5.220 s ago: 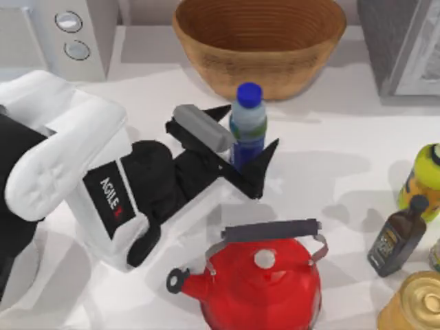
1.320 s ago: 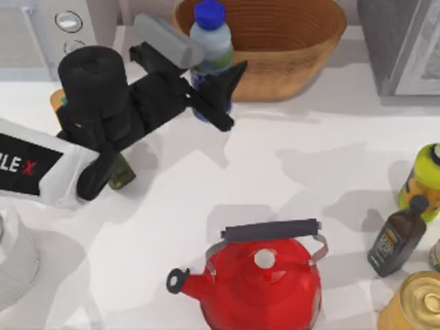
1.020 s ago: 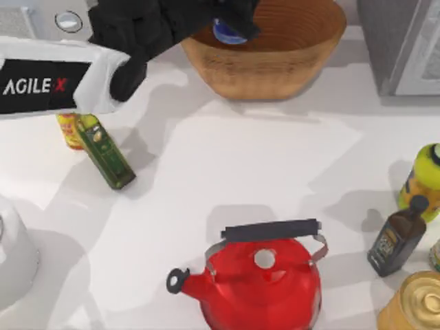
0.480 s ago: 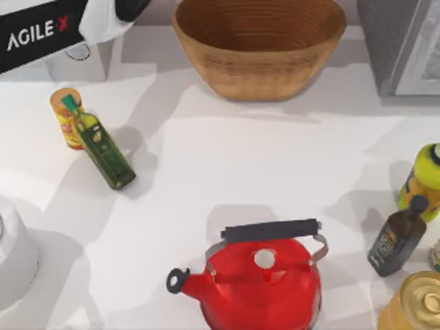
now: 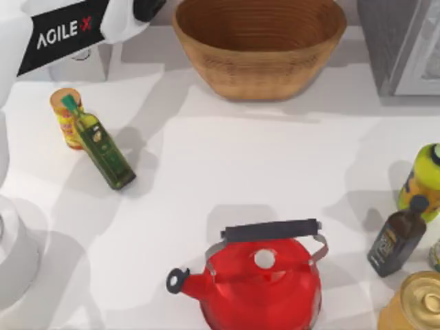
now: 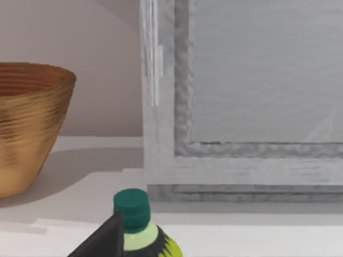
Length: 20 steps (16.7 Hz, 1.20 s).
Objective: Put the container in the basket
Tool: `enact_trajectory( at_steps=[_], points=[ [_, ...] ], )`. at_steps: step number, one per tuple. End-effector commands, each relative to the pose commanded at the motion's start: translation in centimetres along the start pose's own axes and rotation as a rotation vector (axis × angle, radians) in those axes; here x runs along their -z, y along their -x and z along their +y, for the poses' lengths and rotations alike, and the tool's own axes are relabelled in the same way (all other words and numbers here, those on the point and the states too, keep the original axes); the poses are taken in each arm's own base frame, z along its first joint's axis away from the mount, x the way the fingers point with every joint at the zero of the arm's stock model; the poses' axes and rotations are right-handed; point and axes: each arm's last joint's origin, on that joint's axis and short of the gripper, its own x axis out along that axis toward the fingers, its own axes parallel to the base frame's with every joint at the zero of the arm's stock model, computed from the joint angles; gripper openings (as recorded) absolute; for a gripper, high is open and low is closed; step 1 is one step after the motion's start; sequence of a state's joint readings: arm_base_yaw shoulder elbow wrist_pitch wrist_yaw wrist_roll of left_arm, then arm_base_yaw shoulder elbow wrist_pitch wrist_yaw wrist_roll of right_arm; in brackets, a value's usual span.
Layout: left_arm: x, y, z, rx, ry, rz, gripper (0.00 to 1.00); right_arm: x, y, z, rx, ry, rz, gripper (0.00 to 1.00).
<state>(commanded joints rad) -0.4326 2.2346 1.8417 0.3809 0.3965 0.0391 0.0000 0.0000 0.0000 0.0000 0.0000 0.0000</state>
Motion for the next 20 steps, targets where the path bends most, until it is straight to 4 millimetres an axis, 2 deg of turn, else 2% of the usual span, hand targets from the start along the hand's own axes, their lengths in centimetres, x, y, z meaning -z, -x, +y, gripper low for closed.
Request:
enact_trajectory(
  at_steps=[4, 9, 20],
  points=[
    [2.0, -2.6, 0.1, 0.001, 0.0, 0.0, 0.0, 0.0, 0.0, 0.0, 0.0, 0.0, 0.0, 1.0],
    [2.3, -2.9, 0.1, -0.003, 0.002, 0.004, 0.0, 0.0, 0.0, 0.0, 0.0, 0.0, 0.0, 1.0],
    [2.3, -2.9, 0.1, -0.003, 0.002, 0.004, 0.83, 0.0, 0.0, 0.0, 0.0, 0.0, 0.0, 1.0]
  ],
)
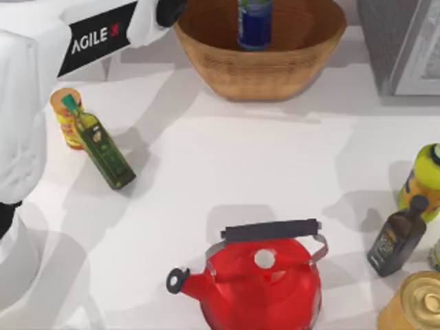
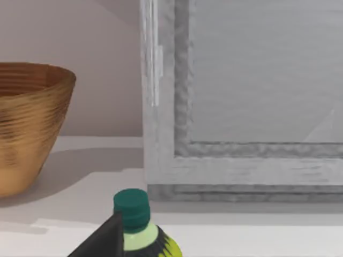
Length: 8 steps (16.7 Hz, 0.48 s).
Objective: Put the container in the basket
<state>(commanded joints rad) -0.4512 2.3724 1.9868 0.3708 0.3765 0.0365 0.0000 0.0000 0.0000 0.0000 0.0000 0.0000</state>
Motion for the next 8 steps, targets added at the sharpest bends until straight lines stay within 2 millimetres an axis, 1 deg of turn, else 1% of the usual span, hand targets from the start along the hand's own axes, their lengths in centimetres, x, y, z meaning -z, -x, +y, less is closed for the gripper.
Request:
enact_trajectory(
  at_steps=[2, 3, 8],
  points=[
    [0.0, 0.0, 0.0, 0.0, 0.0, 0.0, 0.98, 0.0, 0.0, 0.0, 0.0, 0.0, 0.0, 1.0],
    [0.0, 0.0, 0.0, 0.0, 0.0, 0.0, 1.0, 0.0, 0.0, 0.0, 0.0, 0.0, 0.0, 1.0],
    [0.0, 0.0, 0.0, 0.0, 0.0, 0.0, 1.0, 0.0, 0.0, 0.0, 0.0, 0.0, 0.0, 1.0]
  ],
)
